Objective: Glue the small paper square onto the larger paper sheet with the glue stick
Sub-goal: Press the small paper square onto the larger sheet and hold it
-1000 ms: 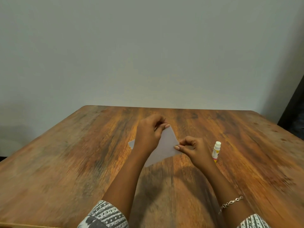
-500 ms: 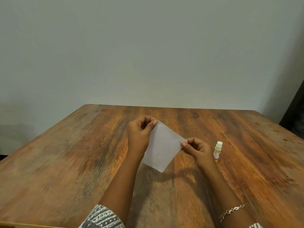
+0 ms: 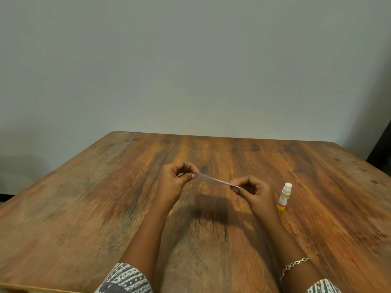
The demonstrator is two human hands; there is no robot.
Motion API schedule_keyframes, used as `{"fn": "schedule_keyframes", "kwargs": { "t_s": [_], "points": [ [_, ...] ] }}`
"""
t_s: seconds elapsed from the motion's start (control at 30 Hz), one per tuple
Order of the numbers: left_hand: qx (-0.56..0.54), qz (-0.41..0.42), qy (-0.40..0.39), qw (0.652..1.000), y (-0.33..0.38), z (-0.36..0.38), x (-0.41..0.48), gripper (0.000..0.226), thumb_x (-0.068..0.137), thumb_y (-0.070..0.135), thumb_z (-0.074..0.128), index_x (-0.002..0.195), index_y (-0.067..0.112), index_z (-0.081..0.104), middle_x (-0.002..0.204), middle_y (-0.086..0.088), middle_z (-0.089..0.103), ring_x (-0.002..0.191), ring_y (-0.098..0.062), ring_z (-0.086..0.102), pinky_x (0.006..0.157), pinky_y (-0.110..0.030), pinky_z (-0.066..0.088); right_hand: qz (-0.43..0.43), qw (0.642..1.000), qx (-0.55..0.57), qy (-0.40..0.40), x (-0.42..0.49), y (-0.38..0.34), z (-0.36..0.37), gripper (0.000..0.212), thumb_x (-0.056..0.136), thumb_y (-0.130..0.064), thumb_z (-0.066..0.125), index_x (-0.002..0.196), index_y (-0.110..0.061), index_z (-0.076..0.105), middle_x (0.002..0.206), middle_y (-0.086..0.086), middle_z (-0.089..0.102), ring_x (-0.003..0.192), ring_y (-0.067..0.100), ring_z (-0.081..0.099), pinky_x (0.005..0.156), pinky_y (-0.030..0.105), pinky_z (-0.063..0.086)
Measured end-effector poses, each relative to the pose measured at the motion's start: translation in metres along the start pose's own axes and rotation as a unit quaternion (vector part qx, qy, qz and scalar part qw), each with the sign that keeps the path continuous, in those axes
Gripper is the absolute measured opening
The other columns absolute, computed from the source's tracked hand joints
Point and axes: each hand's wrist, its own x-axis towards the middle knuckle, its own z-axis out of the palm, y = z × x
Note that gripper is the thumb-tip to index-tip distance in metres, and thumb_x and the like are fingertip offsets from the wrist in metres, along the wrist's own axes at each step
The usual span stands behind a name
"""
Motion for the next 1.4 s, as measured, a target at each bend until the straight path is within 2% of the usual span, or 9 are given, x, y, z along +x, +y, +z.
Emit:
{"fn": "schedule_keyframes", "kwargs": {
  "t_s": [0.17,0.27,0.37,0.53,0.87,0.97,1.1,1.17,1.4],
  "points": [
    [0.148,-0.017,-0.036,0.988,-0.029,-0.003,0.001,0.016,0.079,-0.008,0.062,0.078,0.006,0.071,0.082,0.001,0.066,0.081,-0.003,0.061,0.069,-0.007,0.05,-0.023,0.989,-0.147,-0.023,-0.002,0.029,0.0,0.029,0.081,0.009,0.054,0.085,-0.014,0.07,0.093,-0.007,0.068,0.093,0.009,0.063,0.083,0.02,0.052],
    [0.207,-0.019,-0.064,0.976,-0.045,0.001,-0.003,0.019,0.078,-0.008,0.063,0.076,0.01,0.071,0.084,0.003,0.066,0.083,-0.007,0.061,0.074,-0.015,0.05,-0.019,0.98,-0.191,-0.052,-0.001,0.041,-0.001,0.033,0.08,0.008,0.051,0.088,-0.016,0.071,0.1,-0.003,0.07,0.098,0.011,0.063,0.085,0.021,0.05],
    [0.213,-0.052,-0.081,0.972,-0.053,0.008,-0.012,0.026,0.078,-0.011,0.061,0.071,0.014,0.067,0.089,0.005,0.062,0.089,-0.006,0.056,0.066,-0.003,0.045,-0.014,0.966,-0.243,-0.089,-0.002,0.048,-0.001,0.029,0.082,0.005,0.052,0.097,-0.013,0.07,0.111,0.001,0.068,0.105,0.011,0.06,0.09,0.023,0.049],
    [0.251,-0.08,-0.099,0.96,-0.067,0.015,-0.017,0.02,0.081,-0.011,0.056,0.082,0.002,0.07,0.106,-0.005,0.065,0.098,-0.011,0.053,0.084,-0.024,0.046,0.001,0.942,-0.305,-0.14,-0.007,0.056,0.004,0.032,0.085,0.005,0.045,0.103,-0.008,0.068,0.12,0.006,0.065,0.113,0.016,0.057,0.093,0.015,0.036],
    [0.351,-0.021,-0.154,0.923,-0.079,0.014,-0.019,0.027,0.076,-0.01,0.048,0.075,0.007,0.068,0.087,-0.005,0.066,0.082,-0.016,0.057,0.072,-0.032,0.048,-0.015,0.918,-0.356,-0.175,-0.009,0.058,0.009,0.028,0.087,0.0,0.045,0.104,-0.007,0.067,0.12,0.006,0.064,0.11,0.018,0.057,0.078,0.009,0.033],
    [0.378,-0.01,-0.149,0.914,-0.078,0.018,-0.02,0.024,0.078,-0.005,0.048,0.079,0.008,0.068,0.088,-0.005,0.065,0.083,-0.016,0.055,0.072,-0.033,0.049,-0.025,0.916,-0.361,-0.175,-0.009,0.058,0.008,0.029,0.087,0.0,0.045,0.105,-0.007,0.066,0.122,0.006,0.063,0.111,0.017,0.056,0.076,0.002,0.03],
    [0.395,0.007,-0.12,0.911,-0.078,0.024,-0.023,0.021,0.083,0.0,0.049,0.088,0.009,0.067,0.098,-0.005,0.066,0.088,-0.016,0.056,0.073,-0.028,0.047,-0.033,0.915,-0.362,-0.173,-0.011,0.055,0.007,0.029,0.088,-0.002,0.044,0.109,-0.008,0.064,0.122,0.005,0.062,0.11,0.017,0.056,0.081,0.014,0.037],
    [0.378,0.032,-0.065,0.923,-0.076,0.031,-0.028,0.023,0.086,0.002,0.05,0.099,0.009,0.067,0.105,-0.005,0.066,0.095,-0.018,0.058,0.073,-0.023,0.042,-0.044,0.919,-0.356,-0.163,-0.012,0.051,0.003,0.028,0.089,-0.006,0.046,0.111,-0.011,0.063,0.12,0.003,0.062,0.107,0.015,0.056,0.078,0.01,0.036],
    [0.316,0.108,0.018,0.942,-0.062,0.074,-0.034,0.023,0.086,0.004,0.055,0.105,0.011,0.064,0.111,-0.005,0.062,0.101,-0.015,0.053,0.08,-0.014,0.033,-0.057,0.944,-0.301,-0.118,-0.026,0.036,-0.037,0.016,0.081,-0.017,0.058,0.093,-0.016,0.067,0.096,-0.002,0.066,0.086,0.008,0.058,0.072,0.015,0.043]
  ]
}}
